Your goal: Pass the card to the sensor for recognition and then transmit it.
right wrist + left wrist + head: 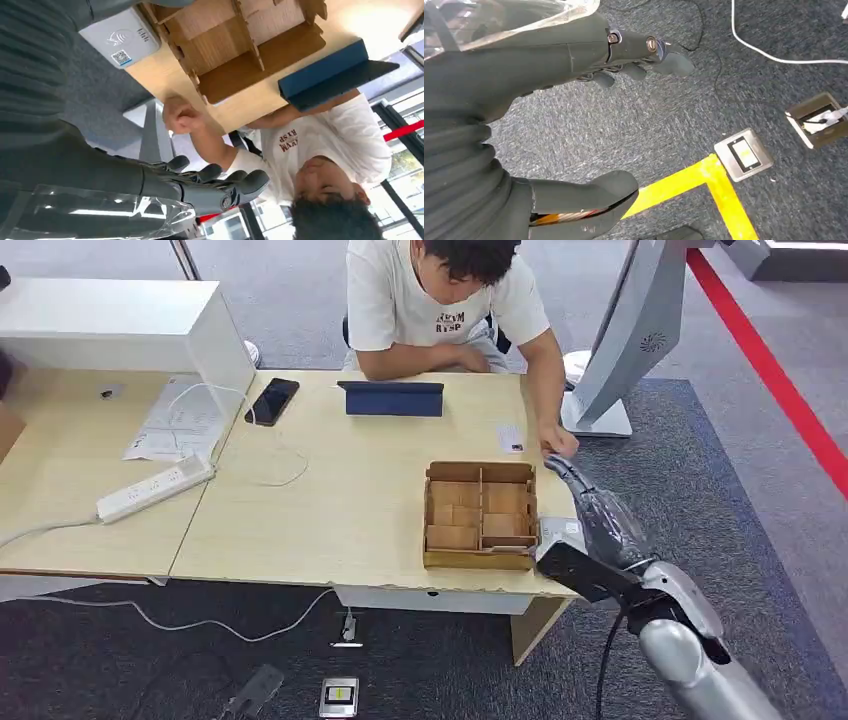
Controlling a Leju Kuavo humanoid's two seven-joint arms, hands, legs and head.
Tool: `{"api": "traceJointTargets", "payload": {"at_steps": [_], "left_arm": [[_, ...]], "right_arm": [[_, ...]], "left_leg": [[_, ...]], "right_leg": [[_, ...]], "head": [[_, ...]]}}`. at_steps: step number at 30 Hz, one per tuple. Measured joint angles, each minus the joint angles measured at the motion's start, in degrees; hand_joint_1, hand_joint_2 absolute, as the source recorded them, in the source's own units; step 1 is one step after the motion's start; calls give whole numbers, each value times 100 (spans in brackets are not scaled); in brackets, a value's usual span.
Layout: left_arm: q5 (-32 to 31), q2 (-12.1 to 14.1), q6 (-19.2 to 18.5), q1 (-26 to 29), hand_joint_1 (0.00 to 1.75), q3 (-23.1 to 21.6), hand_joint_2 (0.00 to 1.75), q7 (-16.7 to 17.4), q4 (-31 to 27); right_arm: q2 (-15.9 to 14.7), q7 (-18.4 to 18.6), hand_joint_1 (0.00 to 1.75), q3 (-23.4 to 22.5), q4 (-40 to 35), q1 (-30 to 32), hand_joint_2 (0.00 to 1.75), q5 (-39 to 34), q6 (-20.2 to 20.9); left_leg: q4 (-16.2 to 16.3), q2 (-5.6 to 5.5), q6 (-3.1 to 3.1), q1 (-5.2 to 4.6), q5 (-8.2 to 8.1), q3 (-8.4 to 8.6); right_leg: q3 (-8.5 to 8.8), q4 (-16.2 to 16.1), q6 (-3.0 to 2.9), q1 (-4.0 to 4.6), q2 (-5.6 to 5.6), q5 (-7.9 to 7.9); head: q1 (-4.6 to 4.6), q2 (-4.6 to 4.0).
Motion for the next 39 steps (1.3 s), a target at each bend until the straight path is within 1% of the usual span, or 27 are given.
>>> {"api": "traceJointTargets", "payload": {"at_steps": [3,4,5,6,7,8,13,16,18,29,35,39], "left_arm": [[0,0,0,-4,0,2,175,0,0],[-4,0,4,-17,0,2,175,0,0],[-7,0,4,-19,0,2,175,0,0],[-7,0,9,-29,0,4,175,0,2],[-15,0,9,-32,0,4,175,0,2],[-20,-2,0,-33,0,9,175,2,4],[-70,-9,17,-29,0,24,175,2,4],[-83,-11,17,-21,0,50,175,7,4],[-90,-17,13,-22,0,74,175,20,4],[-76,-33,-11,-19,0,114,175,70,4],[-72,-33,-44,-18,0,114,175,90,4],[-74,-33,-44,-18,0,116,175,90,4]], "right_arm": [[-2,-9,0,26,-11,6,175,65,-9],[-2,-13,0,89,-35,25,175,237,-33],[-2,-13,0,100,-39,28,175,259,-37],[-2,-15,0,170,-57,33,175,414,-70],[-2,-13,0,295,-63,19,175,789,-81],[15,-11,0,435,-7,-48,175,1247,-211],[72,24,0,520,267,-152,175,1794,-667],[116,101,0,564,446,-201,175,2037,-831],[197,131,0,588,612,-262,175,2188,-892],[706,175,0,739,1530,-548,175,2351,-988],[828,171,0,780,1751,-592,175,2342,-966],[868,162,0,793,1832,-614,175,2235,-837]], "left_leg": [[0,0,0,0,0,0],[0,0,0,0,0,0],[0,0,0,0,0,0],[0,0,0,0,0,0],[0,0,0,0,0,-1],[0,0,0,0,0,-3],[0,0,0,0,0,-3],[-1,-1,0,0,0,-4],[-1,-1,0,0,0,-3],[-1,0,-1,3,0,-4],[-1,0,-1,3,0,-5],[-1,0,-1,3,0,-4]], "right_leg": [[0,0,0,0,0,0],[0,0,0,0,0,0],[0,0,0,0,0,0],[0,0,0,0,0,0],[0,0,0,0,0,0],[0,0,0,0,0,0],[0,0,0,0,0,0],[1,0,0,0,0,0],[0,0,0,0,0,0],[-1,1,0,3,0,0],[-1,1,0,3,0,-1],[-1,1,0,3,-1,-1]], "head": [[0,0],[0,0],[-2,0],[0,0],[0,0],[0,0],[0,0],[0,0],[2,0],[0,0],[2,0],[0,0]]}}
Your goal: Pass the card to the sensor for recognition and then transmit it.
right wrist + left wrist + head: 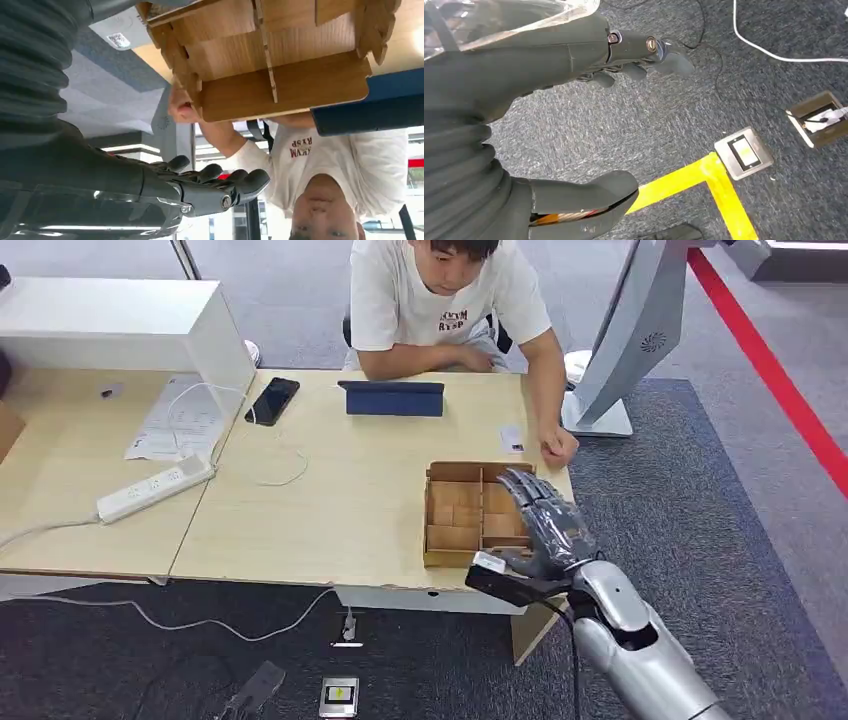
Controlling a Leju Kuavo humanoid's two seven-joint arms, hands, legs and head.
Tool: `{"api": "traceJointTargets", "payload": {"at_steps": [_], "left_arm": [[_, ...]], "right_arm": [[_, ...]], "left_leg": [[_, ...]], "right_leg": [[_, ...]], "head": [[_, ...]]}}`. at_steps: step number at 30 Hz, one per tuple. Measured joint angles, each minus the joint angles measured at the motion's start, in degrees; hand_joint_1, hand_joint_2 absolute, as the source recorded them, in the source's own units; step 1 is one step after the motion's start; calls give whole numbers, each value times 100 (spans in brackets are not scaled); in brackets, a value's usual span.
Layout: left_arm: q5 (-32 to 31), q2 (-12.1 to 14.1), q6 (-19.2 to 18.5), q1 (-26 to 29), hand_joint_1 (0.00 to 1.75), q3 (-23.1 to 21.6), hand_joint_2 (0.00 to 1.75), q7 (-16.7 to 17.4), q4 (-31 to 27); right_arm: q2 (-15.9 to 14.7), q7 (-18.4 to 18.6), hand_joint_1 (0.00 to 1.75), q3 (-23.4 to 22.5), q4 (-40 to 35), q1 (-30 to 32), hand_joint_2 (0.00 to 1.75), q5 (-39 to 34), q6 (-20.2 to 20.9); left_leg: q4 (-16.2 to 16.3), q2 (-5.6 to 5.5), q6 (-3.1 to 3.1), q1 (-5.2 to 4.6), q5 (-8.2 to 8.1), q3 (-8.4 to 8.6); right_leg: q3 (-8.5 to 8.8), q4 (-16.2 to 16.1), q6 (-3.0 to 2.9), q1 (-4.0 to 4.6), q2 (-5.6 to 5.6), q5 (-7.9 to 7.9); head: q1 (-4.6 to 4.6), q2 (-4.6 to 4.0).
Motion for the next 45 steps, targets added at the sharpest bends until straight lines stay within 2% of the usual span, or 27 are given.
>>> {"api": "traceJointTargets", "payload": {"at_steps": [8,16,29,39,45], "left_arm": [[26,0,26,19,0,50,175,-33,0],[-7,0,44,30,0,116,175,-33,0],[94,-20,131,105,0,144,175,-103,0],[85,-20,164,152,0,160,175,-162,0],[-20,42,20,141,0,170,175,-125,0]], "right_arm": [[-57,155,0,-24,26,-82,175,-96,17],[-144,81,0,-114,26,-138,175,-114,57],[-61,147,0,33,-72,68,175,-192,396],[-203,273,0,33,-374,144,175,-297,555],[-168,310,0,74,-485,171,175,-245,664]], "left_leg": [[0,1,0,0,0,1],[0,1,0,0,0,1],[0,3,-2,1,-2,1],[0,3,-2,0,-2,2],[0,2,-2,3,-2,2]], "right_leg": [[0,0,0,0,0,0],[-1,0,0,0,0,0],[-2,0,-1,2,1,-1],[-1,-1,-1,1,1,0],[-1,0,-1,3,1,-1]], "head": [[0,0],[2,0],[0,0],[0,0],[-2,0]]}}
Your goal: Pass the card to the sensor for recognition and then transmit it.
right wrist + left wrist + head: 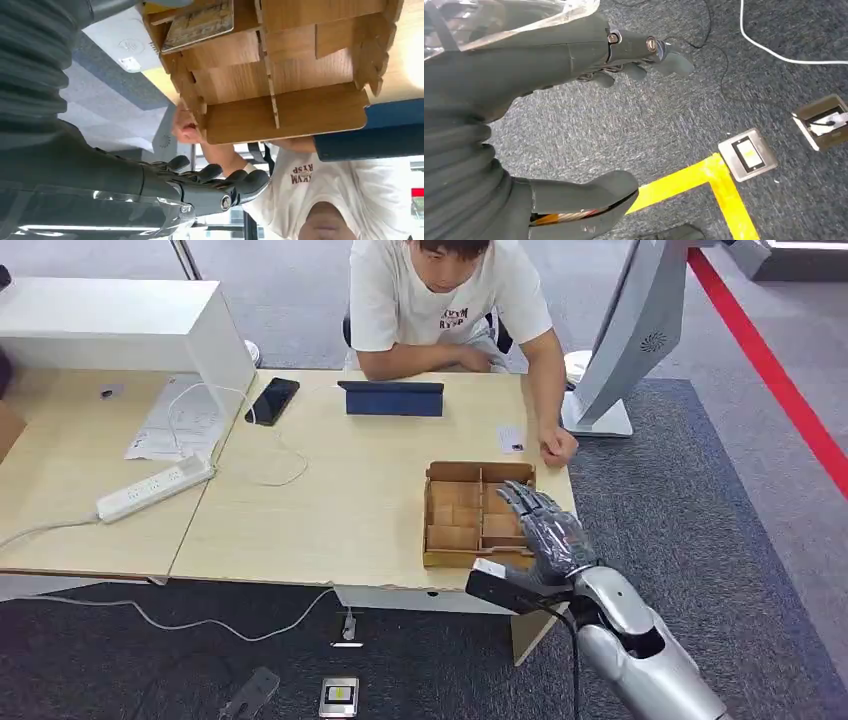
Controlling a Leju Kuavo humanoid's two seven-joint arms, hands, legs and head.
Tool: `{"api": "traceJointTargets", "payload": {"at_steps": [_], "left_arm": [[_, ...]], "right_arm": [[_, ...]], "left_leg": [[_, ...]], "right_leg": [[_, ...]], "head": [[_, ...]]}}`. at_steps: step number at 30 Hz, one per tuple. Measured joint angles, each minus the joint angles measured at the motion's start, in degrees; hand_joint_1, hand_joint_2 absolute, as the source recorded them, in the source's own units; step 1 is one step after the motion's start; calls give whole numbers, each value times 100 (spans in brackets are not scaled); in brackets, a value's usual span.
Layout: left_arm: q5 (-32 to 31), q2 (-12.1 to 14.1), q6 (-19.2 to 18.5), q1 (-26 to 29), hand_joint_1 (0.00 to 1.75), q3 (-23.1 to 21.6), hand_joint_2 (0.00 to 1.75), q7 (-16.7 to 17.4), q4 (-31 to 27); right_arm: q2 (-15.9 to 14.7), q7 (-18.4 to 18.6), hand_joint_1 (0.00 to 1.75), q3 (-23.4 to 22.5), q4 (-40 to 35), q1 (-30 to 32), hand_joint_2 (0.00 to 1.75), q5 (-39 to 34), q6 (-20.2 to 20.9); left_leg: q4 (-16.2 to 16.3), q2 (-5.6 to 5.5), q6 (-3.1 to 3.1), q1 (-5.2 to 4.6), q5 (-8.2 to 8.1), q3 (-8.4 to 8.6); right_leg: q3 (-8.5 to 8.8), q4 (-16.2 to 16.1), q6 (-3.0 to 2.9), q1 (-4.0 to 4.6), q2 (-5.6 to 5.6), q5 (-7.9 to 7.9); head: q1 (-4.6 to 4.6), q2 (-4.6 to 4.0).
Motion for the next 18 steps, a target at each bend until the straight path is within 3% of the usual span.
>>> {"api": "traceJointTargets", "payload": {"at_steps": [11,18], "left_arm": [[-109,79,-142,-144,0,-9,175,293,0],[-79,94,-22,-140,0,-4,175,135,-2]], "right_arm": [[358,-5,0,199,188,136,175,184,-420],[441,-24,0,269,439,128,175,212,-573]], "left_leg": [[-1,-1,-3,0,-2,-1],[-1,0,-3,0,-2,-1]], "right_leg": [[1,0,-4,1,0,-3],[0,0,-4,0,0,-3]], "head": [[2,0],[2,0]]}}
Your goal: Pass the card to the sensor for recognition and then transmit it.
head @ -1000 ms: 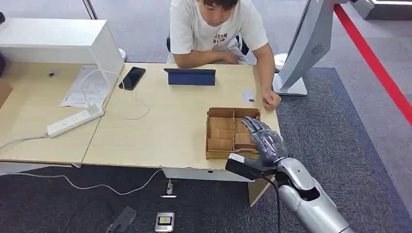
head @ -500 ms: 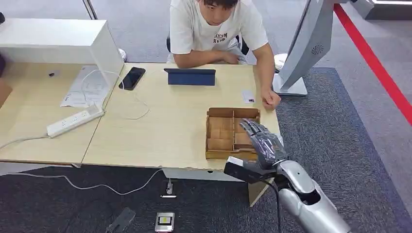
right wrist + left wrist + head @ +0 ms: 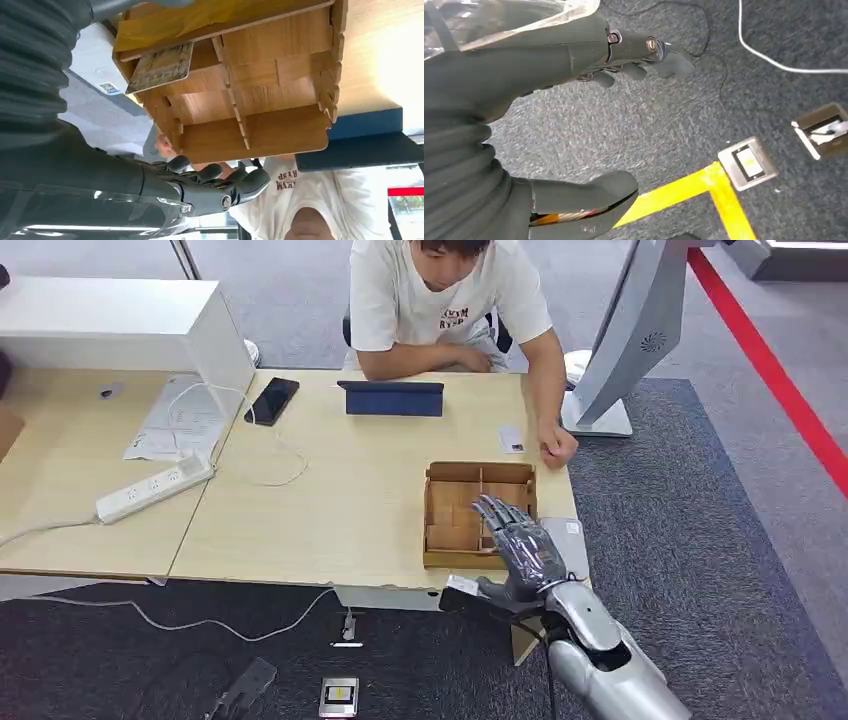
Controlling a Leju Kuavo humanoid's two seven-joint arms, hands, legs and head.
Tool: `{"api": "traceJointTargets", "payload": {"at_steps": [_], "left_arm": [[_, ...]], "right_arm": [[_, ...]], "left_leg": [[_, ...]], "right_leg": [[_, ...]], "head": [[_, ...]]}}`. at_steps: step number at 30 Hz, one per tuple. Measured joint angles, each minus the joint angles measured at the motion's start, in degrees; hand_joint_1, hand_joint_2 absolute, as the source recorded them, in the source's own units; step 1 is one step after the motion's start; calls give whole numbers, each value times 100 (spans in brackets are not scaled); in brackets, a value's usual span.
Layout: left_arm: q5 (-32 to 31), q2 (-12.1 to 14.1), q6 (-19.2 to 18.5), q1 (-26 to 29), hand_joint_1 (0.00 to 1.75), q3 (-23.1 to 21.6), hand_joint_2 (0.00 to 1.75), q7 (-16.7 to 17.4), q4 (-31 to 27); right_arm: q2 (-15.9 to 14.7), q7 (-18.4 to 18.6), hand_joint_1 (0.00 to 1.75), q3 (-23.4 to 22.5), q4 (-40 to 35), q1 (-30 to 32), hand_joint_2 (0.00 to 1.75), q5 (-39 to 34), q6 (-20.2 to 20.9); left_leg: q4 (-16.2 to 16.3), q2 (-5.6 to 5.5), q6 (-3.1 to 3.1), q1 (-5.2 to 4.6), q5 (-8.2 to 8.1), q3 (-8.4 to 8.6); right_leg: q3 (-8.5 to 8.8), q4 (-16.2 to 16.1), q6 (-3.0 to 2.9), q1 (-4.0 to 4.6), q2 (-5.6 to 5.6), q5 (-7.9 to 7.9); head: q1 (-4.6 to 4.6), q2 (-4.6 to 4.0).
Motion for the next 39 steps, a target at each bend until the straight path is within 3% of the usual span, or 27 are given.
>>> {"api": "traceJointTargets", "payload": {"at_steps": [14,39], "left_arm": [[-2,-39,20,49,0,0,175,-46,0],[96,-37,2,102,0,11,175,-52,2]], "right_arm": [[155,-39,0,13,601,-141,175,173,-389],[151,-289,0,-26,1357,-462,175,203,-470]], "left_leg": [[0,0,0,0,0,0],[0,0,0,0,-1,1]], "right_leg": [[0,0,0,0,0,-1],[0,0,0,0,0,-1]], "head": [[0,0],[2,0]]}}
